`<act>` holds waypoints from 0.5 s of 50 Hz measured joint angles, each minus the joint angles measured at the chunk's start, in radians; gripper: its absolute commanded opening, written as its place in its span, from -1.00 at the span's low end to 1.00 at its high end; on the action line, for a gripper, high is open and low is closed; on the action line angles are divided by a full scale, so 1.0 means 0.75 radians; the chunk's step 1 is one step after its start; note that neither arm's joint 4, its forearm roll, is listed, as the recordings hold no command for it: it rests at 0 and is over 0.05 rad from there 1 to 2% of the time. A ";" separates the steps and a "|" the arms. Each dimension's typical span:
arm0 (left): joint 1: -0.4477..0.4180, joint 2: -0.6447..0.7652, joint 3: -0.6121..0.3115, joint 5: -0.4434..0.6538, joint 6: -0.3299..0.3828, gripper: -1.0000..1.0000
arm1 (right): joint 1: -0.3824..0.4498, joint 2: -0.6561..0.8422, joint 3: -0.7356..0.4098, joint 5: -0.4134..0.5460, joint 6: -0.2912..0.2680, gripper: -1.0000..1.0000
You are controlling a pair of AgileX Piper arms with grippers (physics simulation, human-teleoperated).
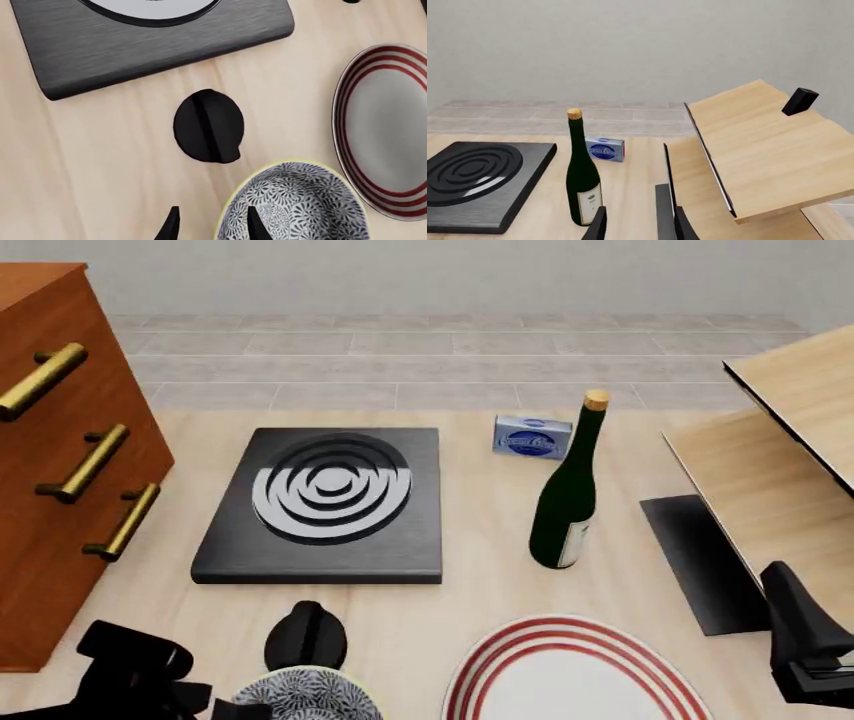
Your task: Put the bowl on the stove.
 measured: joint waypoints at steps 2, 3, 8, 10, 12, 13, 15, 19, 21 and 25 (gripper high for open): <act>-0.005 0.010 0.007 -0.013 -0.007 1.00 | 0.000 0.000 0.000 0.000 0.000 1.00; -0.007 0.015 0.010 -0.019 -0.010 1.00 | 0.000 0.000 0.000 0.000 0.000 1.00; -0.019 0.042 0.026 -0.050 -0.025 1.00 | 0.000 0.001 0.000 0.000 0.001 1.00; -0.025 0.055 0.033 -0.065 -0.033 1.00 | 0.000 0.001 0.000 -0.001 0.001 1.00; -0.033 0.073 0.041 -0.085 -0.042 1.00 | 0.000 0.001 -0.001 -0.001 0.001 1.00; -0.037 0.082 0.046 -0.096 -0.046 1.00 | -0.001 0.002 -0.001 -0.001 0.001 1.00; -0.046 0.102 0.054 -0.117 -0.055 1.00 | -0.001 0.002 -0.001 -0.001 0.001 1.00; -0.061 0.131 0.066 -0.148 -0.070 1.00 | -0.002 0.001 -0.001 -0.001 0.001 1.00; -0.068 0.144 0.071 -0.163 -0.076 1.00 | -0.002 0.001 -0.001 -0.001 0.001 1.00; -0.077 0.165 0.082 -0.188 -0.087 1.00 | -0.002 0.001 0.000 -0.002 0.001 1.00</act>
